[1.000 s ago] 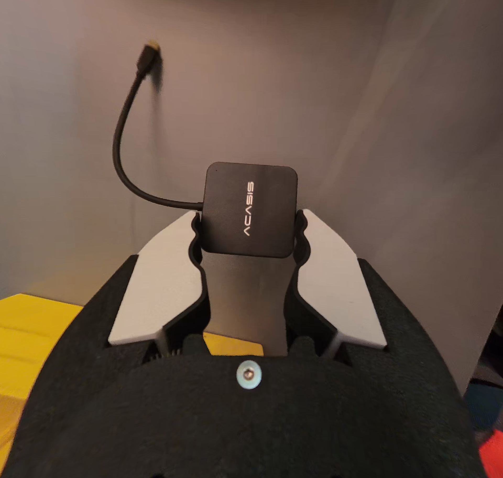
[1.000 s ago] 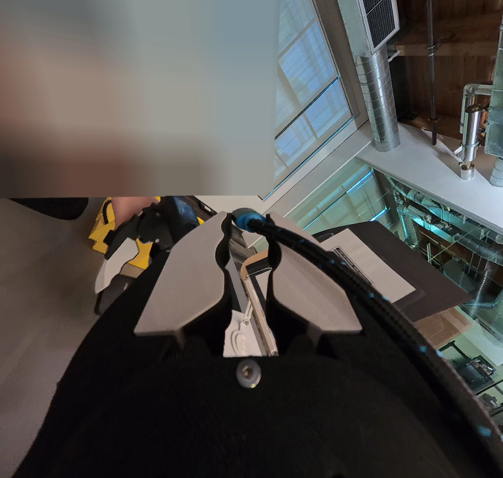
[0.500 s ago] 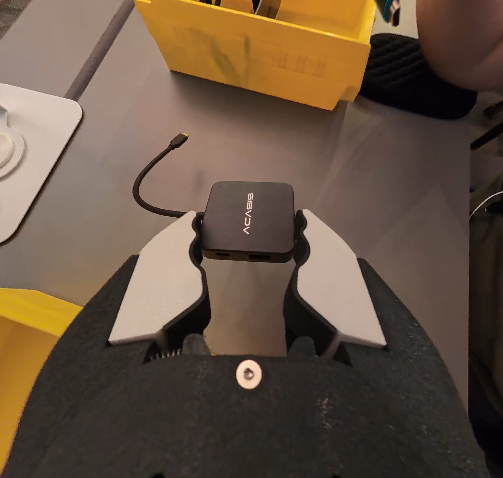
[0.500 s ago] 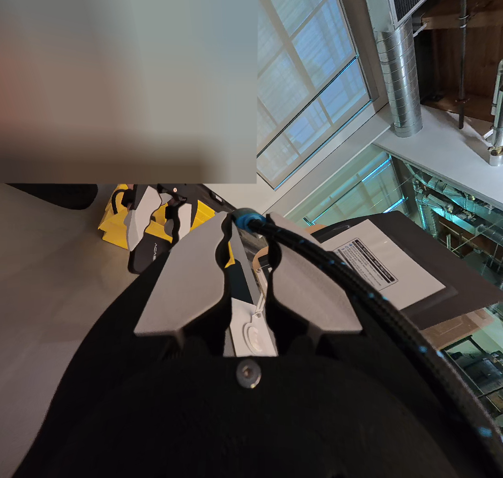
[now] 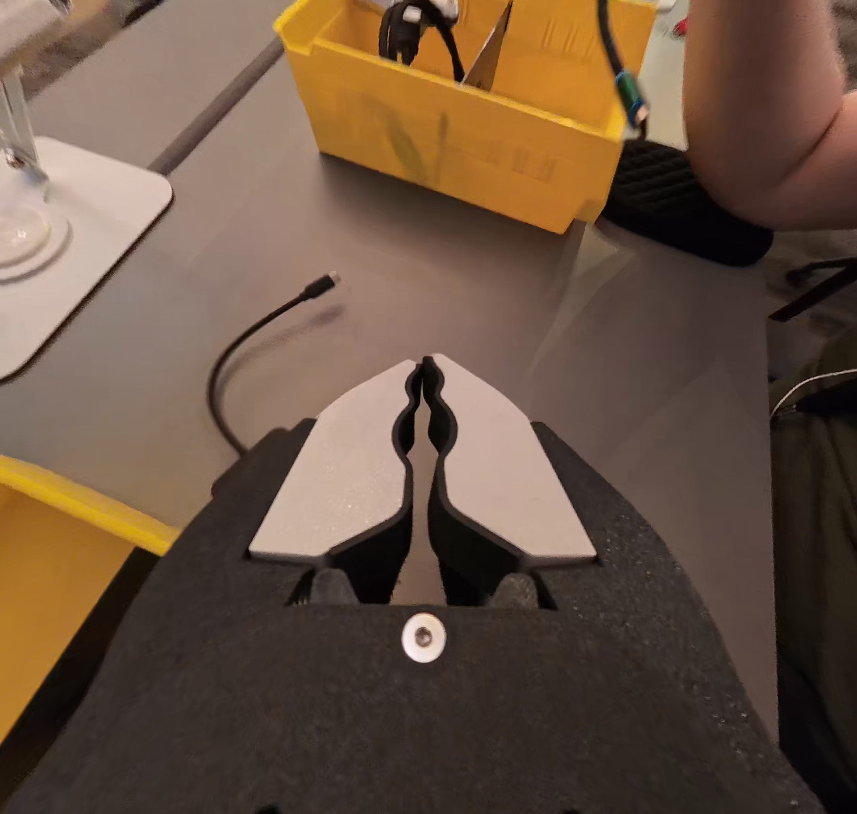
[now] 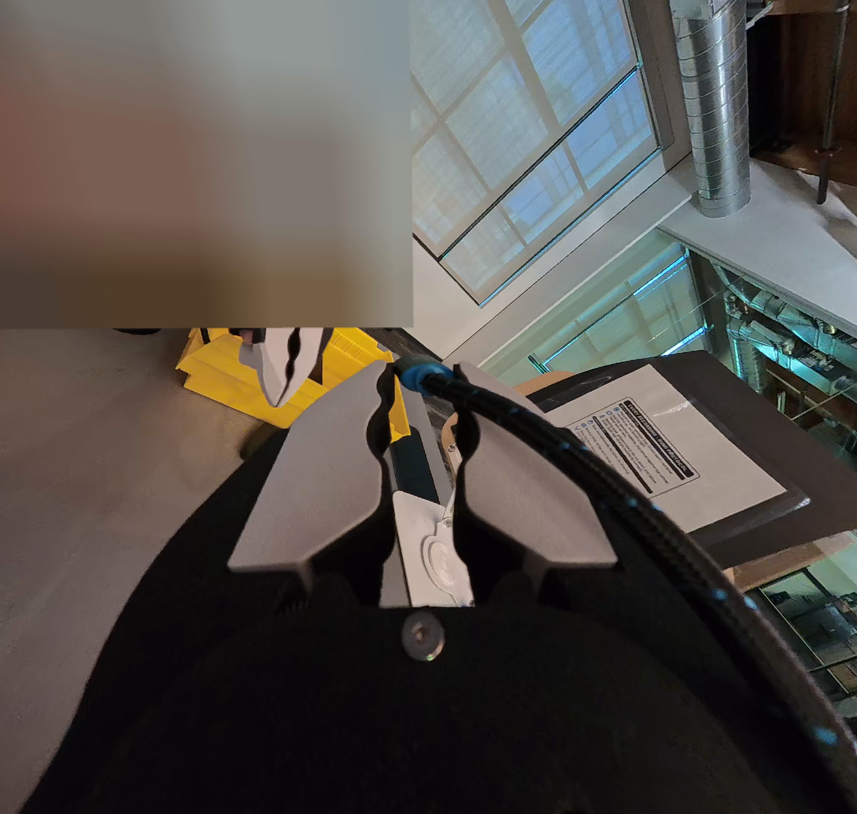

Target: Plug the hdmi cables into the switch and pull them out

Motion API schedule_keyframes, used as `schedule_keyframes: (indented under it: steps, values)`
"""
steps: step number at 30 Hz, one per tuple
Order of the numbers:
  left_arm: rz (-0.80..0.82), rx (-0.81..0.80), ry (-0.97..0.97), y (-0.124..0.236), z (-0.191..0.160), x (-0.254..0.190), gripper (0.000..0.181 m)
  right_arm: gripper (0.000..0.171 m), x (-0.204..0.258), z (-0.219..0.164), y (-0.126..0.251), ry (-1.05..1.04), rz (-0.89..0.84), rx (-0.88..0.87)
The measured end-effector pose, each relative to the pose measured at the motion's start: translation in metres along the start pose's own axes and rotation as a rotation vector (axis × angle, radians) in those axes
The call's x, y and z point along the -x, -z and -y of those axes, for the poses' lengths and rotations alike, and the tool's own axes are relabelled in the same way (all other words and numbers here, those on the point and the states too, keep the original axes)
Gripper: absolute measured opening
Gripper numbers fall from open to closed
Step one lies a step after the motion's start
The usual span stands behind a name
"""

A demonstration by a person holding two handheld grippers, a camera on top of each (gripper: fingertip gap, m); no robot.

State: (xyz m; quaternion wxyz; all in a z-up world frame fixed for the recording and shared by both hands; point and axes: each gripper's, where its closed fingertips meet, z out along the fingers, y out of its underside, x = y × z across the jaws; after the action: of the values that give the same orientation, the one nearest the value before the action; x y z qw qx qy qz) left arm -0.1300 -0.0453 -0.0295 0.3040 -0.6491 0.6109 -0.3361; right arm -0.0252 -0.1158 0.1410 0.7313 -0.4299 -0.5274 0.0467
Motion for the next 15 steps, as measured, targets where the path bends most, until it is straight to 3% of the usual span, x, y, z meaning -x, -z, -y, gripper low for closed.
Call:
schedule_keyframes:
  steps: [3, 5, 10, 13, 15]
  values:
    - [0.183, 0.154, -0.028, -0.01, -0.023, 0.017, 0.004, 0.024, -0.002, 0.002, 0.002, -0.004, -0.005, -0.012]
    - [0.326, 0.275, -0.011, -0.018, -0.038, 0.03, 0.029, 0.024, -0.003, 0.002, 0.003, -0.005, -0.008, -0.012]
    - [0.577, 0.549, 0.189, -0.033, -0.069, 0.056, 0.036, 0.024, -0.001, 0.0, 0.001, 0.002, -0.003, 0.005]
    - [0.426, 0.528, 0.343, -0.059, -0.056, 0.026, 0.022, 0.024, -0.001, 0.003, 0.003, 0.021, -0.006, 0.005]
    - [0.512, 0.488, 0.321, -0.061, -0.046, 0.037, 0.031, 0.024, -0.003, 0.007, 0.006, 0.022, -0.012, -0.005]
